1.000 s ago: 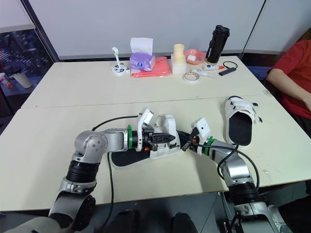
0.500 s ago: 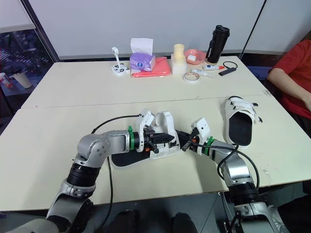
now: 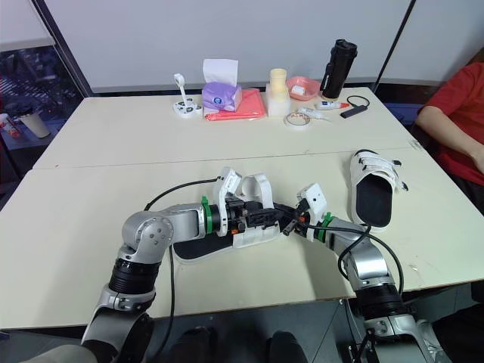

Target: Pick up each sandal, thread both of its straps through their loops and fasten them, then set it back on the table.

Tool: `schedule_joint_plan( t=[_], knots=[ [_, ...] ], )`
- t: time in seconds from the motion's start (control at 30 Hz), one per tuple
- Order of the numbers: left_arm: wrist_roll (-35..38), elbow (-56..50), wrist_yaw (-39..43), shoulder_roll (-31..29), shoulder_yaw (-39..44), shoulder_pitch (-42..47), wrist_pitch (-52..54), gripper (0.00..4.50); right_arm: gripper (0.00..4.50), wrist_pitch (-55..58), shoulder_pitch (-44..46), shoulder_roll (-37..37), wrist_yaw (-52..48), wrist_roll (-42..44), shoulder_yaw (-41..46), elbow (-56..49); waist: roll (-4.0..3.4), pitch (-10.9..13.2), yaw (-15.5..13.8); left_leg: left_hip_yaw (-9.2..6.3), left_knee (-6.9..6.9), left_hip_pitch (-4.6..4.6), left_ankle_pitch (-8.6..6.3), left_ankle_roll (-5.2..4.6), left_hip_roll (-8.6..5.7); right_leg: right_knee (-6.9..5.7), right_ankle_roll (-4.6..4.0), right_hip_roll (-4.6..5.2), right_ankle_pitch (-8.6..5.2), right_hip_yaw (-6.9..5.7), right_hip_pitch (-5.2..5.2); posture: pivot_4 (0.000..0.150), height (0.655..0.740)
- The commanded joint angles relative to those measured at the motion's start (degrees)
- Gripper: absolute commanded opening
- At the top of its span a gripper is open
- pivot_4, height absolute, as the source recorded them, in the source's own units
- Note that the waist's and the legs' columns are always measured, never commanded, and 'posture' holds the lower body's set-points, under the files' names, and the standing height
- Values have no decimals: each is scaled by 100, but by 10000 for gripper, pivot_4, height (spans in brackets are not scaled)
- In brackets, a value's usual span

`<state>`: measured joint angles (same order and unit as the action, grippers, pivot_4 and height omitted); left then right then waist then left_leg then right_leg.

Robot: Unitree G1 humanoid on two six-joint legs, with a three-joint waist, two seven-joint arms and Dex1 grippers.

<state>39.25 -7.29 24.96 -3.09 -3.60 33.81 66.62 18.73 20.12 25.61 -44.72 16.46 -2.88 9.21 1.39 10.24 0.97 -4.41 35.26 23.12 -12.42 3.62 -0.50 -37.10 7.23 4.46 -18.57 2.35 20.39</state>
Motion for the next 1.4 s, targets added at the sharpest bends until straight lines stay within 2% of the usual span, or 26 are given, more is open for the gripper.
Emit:
schedule_joint_plan(
  t=[0.03, 0.2, 0.23, 0.3, 0.43, 0.53, 0.93, 1.13, 1.4],
  knots=[
    [-30, -33, -61, 121, -23, -6, -188, 30384, 0, 233, -191, -38, 85, -268, -222, 421, 0, 0, 1, 0, 0, 0, 0, 0, 0, 0, 0, 0, 0, 0, 0, 1500, 7400],
    [-101, 80, -83, 298, -99, 19, -347, 4144, 0, 243, -222, -41, 100, -265, -216, 407, 0, 0, 1, 1, 0, 0, 0, 0, 0, 0, 0, 0, 0, 0, 0, 1500, 7400],
    [-114, 113, -77, 323, -106, 21, -368, 886, 0, 248, -231, -43, 105, -264, -217, 395, 0, 0, 0, 1, 0, 0, 0, 0, 0, 0, 0, 0, 0, 0, 0, 1500, 7400],
    [-123, 151, -49, 347, -111, 22, -397, 886, 0, 255, -241, -46, 110, -262, -215, 380, 0, 0, 0, 1, 0, 0, 0, 0, 0, 0, 0, 0, 0, 0, 0, 1500, 7400],
    [266, 413, -209, 630, 444, 121, -151, 886, 0, 242, -231, -51, 130, -264, -196, 411, 4, -2, -9, 0, 1, 0, 0, 0, -1, 2, 0, 0, 0, 0, -2, 1500, 7400],
    [322, 519, -146, 549, 544, 104, -27, 886, 0, 239, -247, -48, 141, -260, -190, 403, 3, -3, -3, 0, 2, -1, 0, 0, -1, 2, 0, 0, 0, -1, -2, 1500, 7400],
    [-113, 770, 535, -267, -185, -52, -379, 886, 0, 259, -222, -50, 153, -258, -181, 421, 3, -15, 2, 1, -2, -7, 0, 0, 0, 3, -1, -1, 0, 0, -6, 1500, 7400],
    [-58, 1037, 630, -360, 13, 193, -482, 886, 0, 257, -220, -48, 157, -257, -186, 428, 2, -26, -3, 0, -2, -7, 0, 0, 0, 4, -1, 0, -1, 0, -7, 1500, 7400],
    [-143, 1100, 791, -493, -128, 231, -577, 886, 0, 242, -231, -72, 171, -255, -201, 437, -5, -32, 6, -1, -4, -7, 0, 0, 0, 4, -1, 0, -1, 0, -6, 1500, 7400]
  ],
)
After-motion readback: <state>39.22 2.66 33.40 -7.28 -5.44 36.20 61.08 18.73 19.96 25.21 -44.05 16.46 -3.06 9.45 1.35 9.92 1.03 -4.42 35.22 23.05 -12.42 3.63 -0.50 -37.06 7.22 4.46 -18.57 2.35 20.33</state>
